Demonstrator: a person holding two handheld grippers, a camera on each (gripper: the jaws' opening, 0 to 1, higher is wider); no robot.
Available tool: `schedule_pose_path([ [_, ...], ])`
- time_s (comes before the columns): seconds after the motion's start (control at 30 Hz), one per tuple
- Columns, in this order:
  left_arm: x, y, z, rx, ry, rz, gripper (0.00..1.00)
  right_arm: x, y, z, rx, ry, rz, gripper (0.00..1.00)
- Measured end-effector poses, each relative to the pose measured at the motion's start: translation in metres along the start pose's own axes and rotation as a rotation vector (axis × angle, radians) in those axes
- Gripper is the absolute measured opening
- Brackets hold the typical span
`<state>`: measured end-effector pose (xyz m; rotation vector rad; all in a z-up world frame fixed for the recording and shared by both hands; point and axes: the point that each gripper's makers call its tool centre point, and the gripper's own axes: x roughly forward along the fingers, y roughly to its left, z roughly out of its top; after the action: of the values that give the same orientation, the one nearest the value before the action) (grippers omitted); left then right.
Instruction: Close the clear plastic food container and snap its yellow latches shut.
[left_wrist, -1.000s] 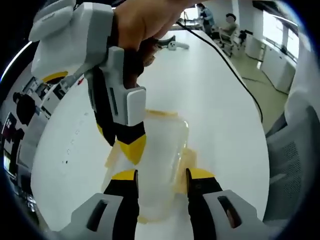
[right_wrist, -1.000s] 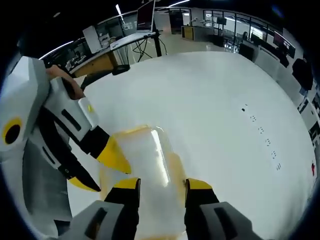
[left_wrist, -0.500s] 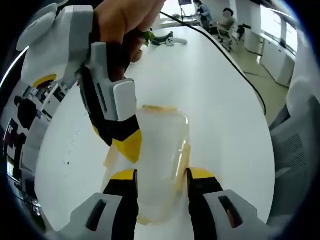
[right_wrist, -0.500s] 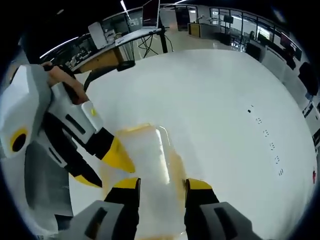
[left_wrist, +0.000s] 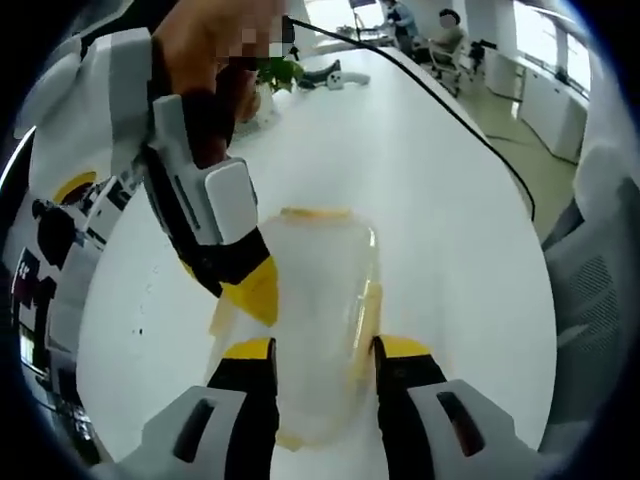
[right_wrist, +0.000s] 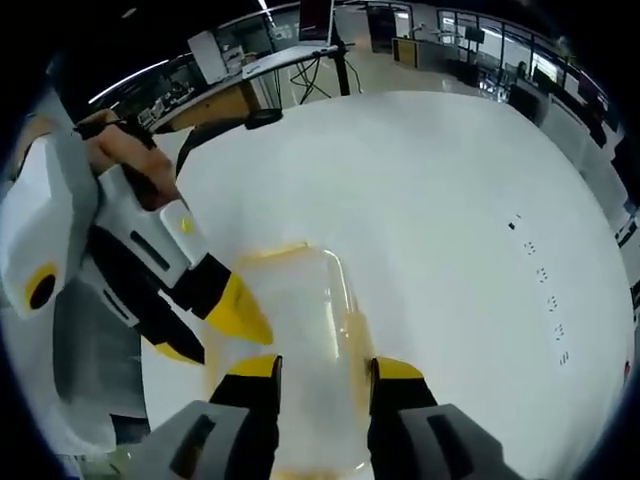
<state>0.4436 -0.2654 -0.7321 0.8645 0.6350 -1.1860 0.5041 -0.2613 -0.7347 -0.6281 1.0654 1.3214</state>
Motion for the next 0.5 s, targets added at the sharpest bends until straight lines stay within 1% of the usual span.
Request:
schedule_pose_path([
  [0.2,0.0017,0.0006,-0.0001,-0.009,0.025,0.014,0.35,0.0010,0.0013,0.0004,-0.043,0.052,0.023,0.31],
  [0.37,0.0025,0.0022,-0.0004,-0.031,0.041,0.024,0.34,0.0020,0.0005,-0.0003,-0.042,0.081,0.045,0.30],
  [0.43,0.0033,0.0017,-0.0006,-0.038,0.060,0.033,0.34,0.0025,0.0006,0.0000,-0.046,0.108,0.057,0.29],
  [0.5,0.0042,0.0026,-0.0005,-0.044,0.066,0.039,0.33,0.0040,0.0008,-0.0001,-0.058,0.144,0.066,0.29],
])
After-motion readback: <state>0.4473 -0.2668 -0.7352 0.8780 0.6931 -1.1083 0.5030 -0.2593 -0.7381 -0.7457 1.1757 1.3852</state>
